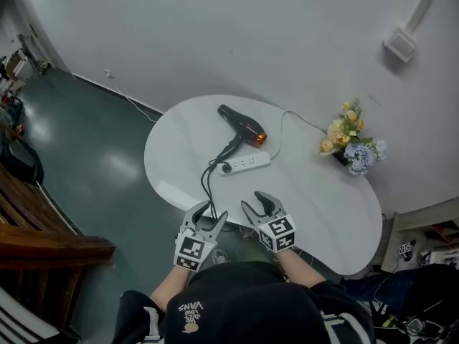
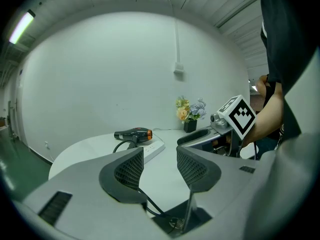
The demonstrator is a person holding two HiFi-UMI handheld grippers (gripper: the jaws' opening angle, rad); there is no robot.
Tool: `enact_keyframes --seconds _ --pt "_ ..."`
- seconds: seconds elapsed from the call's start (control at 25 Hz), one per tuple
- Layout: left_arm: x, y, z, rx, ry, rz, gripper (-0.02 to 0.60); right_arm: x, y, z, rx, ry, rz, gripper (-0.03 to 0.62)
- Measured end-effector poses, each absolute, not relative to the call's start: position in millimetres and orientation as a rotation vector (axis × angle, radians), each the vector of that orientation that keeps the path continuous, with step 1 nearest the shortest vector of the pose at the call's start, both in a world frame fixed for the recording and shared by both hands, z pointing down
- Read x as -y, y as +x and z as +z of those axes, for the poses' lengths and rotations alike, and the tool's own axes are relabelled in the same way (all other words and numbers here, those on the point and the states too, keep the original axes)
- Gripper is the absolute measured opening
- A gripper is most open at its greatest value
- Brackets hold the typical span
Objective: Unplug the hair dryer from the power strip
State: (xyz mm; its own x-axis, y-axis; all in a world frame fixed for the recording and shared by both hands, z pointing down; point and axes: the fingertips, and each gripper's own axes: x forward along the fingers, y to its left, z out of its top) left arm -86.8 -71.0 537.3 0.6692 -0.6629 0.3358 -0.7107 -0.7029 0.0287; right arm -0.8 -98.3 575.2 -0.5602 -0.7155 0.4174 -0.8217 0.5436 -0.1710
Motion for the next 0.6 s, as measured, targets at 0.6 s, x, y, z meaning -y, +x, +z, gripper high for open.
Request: enact_keyframes --seconds 0.6 --pt "154.5 -57.2 565.8 1.311 2.533 0.491 0.215 171.9 4.7 609.1 2.476 0.974 0.369 0.192"
